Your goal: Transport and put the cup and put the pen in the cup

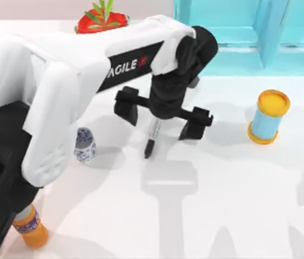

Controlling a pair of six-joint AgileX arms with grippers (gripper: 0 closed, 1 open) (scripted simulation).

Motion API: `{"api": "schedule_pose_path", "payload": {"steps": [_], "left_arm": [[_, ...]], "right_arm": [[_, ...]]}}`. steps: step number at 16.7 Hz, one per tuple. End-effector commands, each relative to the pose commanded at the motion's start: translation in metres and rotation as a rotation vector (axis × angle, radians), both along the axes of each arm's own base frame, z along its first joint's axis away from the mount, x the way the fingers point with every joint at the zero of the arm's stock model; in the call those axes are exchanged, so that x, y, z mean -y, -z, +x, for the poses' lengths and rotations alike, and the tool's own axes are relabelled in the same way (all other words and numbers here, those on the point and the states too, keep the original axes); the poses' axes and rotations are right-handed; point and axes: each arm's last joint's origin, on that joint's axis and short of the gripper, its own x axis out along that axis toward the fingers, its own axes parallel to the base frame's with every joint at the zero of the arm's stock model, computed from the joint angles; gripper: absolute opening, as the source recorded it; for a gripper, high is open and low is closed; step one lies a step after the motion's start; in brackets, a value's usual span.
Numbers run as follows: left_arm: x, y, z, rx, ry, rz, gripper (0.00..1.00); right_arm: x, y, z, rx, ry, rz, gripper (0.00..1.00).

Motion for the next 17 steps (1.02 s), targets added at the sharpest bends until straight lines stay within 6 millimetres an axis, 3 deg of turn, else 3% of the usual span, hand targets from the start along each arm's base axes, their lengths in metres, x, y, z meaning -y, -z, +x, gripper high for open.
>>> {"api": "schedule_pose_path", "payload": {"steps": [5, 17], "left_arm": [[-0.0008, 0.0041, 0.0001, 0.0, 0.0, 0.0, 1.0], [-0.0008, 0.0041, 0.0001, 0.0, 0.0, 0.0, 0.1]], "right_arm": [[0.0, 0.0, 0.0, 0.0, 0.0, 0.0, 1.0], [0.0, 0.0, 0.0, 0.0, 0.0, 0.0, 1.0]]}}
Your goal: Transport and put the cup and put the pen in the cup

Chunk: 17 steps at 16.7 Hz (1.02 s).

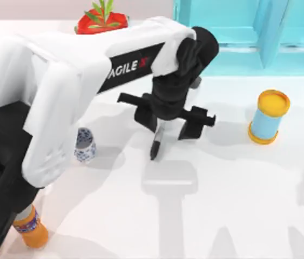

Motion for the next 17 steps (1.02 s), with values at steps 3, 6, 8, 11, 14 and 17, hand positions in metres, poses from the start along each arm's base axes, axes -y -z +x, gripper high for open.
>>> {"api": "schedule_pose_path", "payload": {"steps": [3, 6, 8, 11, 14, 17], "left_arm": [[0.0, 0.0, 0.0, 0.0, 0.0, 0.0, 0.0], [0.0, 0.0, 0.0, 0.0, 0.0, 0.0, 0.0], [0.0, 0.0, 0.0, 0.0, 0.0, 0.0, 0.0], [0.01, -0.032, -0.006, 0.022, 0.0, -0.083, 0.0], [0.012, -0.051, -0.022, 0.024, -0.004, -0.079, 0.0], [0.013, -0.086, -0.052, 0.03, -0.006, -0.084, 0.0]], "right_arm": [[0.0, 0.0, 0.0, 0.0, 0.0, 0.0, 1.0], [0.0, 0.0, 0.0, 0.0, 0.0, 0.0, 1.0], [0.0, 0.0, 0.0, 0.0, 0.0, 0.0, 1.0], [0.0, 0.0, 0.0, 0.0, 0.0, 0.0, 1.0], [0.0, 0.0, 0.0, 0.0, 0.0, 0.0, 1.0], [0.0, 0.0, 0.0, 0.0, 0.0, 0.0, 1.0]]}}
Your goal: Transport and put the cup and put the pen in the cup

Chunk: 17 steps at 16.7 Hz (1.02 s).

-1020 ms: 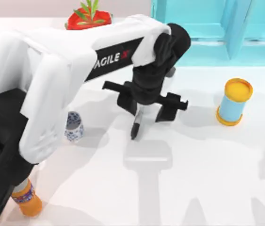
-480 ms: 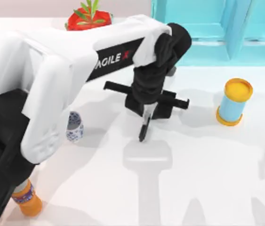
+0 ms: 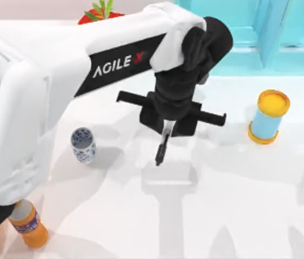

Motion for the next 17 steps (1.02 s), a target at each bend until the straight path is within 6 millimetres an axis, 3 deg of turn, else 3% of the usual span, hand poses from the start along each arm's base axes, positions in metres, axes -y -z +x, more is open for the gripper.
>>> {"api": "schedule_pose_path", "payload": {"steps": [3, 6, 12, 17], "left_arm": [[-0.002, -0.033, -0.034, 0.0, 0.003, -0.006, 0.0], [-0.005, -0.044, -0.053, -0.008, 0.006, 0.001, 0.0], [-0.006, -0.044, -0.051, -0.001, 0.006, -0.004, 0.0], [-0.015, -0.04, -0.05, 0.114, 0.053, -0.062, 0.0]], "right_arm": [[0.0, 0.0, 0.0, 0.0, 0.0, 0.0, 1.0], [0.0, 0.0, 0.0, 0.0, 0.0, 0.0, 1.0], [0.0, 0.0, 0.0, 0.0, 0.0, 0.0, 1.0], [0.0, 0.0, 0.0, 0.0, 0.0, 0.0, 1.0]]}}
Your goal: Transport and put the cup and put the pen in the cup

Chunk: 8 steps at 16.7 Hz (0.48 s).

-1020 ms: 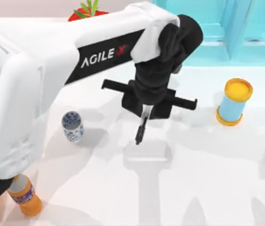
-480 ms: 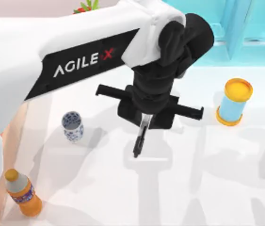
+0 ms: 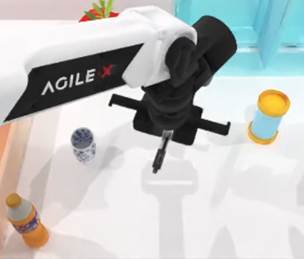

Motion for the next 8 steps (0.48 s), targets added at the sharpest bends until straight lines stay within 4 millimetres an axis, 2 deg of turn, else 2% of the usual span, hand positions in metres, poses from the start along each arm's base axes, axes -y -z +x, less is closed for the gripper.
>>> {"api": "schedule_pose_path", "payload": {"steps": [4, 8], "left_arm": [[-0.019, 0.01, -0.001, 0.172, 0.046, -0.073, 0.0], [-0.047, 0.019, -0.01, 0.4, 0.079, -0.149, 0.0]], "right_arm": [[0.0, 0.0, 0.0, 0.0, 0.0, 0.0, 1.0], [0.0, 0.0, 0.0, 0.0, 0.0, 0.0, 1.0]]}}
